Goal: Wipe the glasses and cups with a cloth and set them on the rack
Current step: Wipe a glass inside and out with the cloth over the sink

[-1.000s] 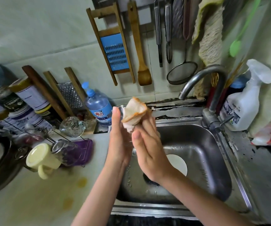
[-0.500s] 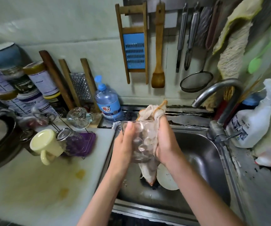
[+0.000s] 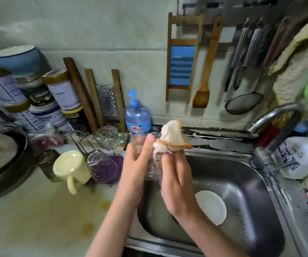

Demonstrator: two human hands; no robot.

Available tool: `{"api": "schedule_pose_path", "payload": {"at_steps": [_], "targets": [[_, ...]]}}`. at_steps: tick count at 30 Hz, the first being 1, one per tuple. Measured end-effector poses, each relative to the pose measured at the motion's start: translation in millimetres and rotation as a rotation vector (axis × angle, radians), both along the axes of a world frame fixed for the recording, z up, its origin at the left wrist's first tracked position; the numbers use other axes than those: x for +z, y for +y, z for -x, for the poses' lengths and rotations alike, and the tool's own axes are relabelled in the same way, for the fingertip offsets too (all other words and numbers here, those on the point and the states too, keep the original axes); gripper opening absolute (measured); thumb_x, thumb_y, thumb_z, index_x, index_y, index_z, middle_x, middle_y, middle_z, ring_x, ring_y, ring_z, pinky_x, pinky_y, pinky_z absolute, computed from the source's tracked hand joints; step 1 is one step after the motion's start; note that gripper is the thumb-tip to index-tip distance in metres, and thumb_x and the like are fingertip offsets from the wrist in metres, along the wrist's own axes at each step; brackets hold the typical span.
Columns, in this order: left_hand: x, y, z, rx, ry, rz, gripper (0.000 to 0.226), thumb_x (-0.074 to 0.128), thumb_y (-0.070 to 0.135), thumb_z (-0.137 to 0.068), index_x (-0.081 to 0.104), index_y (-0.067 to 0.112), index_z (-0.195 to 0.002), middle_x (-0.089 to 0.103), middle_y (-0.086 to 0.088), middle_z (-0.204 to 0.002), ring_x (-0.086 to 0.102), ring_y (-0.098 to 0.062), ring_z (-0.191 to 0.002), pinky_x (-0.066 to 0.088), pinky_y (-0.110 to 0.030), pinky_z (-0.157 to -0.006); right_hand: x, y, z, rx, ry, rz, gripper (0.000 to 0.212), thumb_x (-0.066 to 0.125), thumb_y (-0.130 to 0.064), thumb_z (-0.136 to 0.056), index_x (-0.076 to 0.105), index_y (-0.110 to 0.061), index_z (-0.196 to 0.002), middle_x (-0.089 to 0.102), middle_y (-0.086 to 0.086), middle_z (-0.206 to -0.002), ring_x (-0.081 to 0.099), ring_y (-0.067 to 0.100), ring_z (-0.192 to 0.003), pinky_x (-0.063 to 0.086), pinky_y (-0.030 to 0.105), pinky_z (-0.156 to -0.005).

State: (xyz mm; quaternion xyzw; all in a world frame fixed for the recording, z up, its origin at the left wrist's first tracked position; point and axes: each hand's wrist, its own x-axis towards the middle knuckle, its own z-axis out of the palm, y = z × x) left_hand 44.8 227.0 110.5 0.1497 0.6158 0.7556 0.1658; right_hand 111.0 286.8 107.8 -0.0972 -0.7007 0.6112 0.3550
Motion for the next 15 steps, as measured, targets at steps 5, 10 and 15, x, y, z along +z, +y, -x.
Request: {"api": "schedule_pose_path", "payload": {"at_steps": [5, 10, 15], "targets": [[4.1, -34.2, 15.1, -0.114, 0.008, -0.081, 0.071, 0.065, 0.060, -0.070, 0.059, -0.003, -0.104, 0.064, -0.005, -0.081, 0.061, -0.017, -0.076, 0.051, -0.031, -0.063, 14.8, -4.4, 38.1, 0.143, -0.083, 0.489, 0.047, 0.039, -0.041, -0.095, 0.061, -0.007, -0.118, 0.070, 0.007, -0.115, 0.061, 0.029, -0.114, 0.048, 0.036, -0.100], [1.8, -51.9, 34.9, -0.133, -0.094, -0.150, 0.075, 0.057, 0.073, -0.069, 0.071, 0.010, -0.108, 0.074, -0.012, -0.095, 0.070, -0.029, -0.085, 0.058, -0.038, -0.072, 31.2, -27.3, 58.7, 0.174, -0.127, 0.532, 0.046, 0.039, -0.035, -0.100, 0.057, -0.001, -0.125, 0.065, 0.020, -0.121, 0.064, 0.023, -0.109, 0.053, 0.032, -0.090], [-7.8, -71.3, 70.3, -0.106, -0.107, -0.157, 0.058, 0.058, 0.078, -0.074, 0.073, 0.025, -0.091, 0.071, -0.003, -0.094, 0.066, -0.023, -0.089, 0.049, -0.037, -0.087, 4.5, -83.2, 44.1, 0.049, -0.042, -0.200, 0.044, 0.030, -0.047, -0.101, 0.042, -0.029, -0.138, 0.041, -0.012, -0.149, 0.032, 0.002, -0.140, 0.023, 0.024, -0.117]]}}
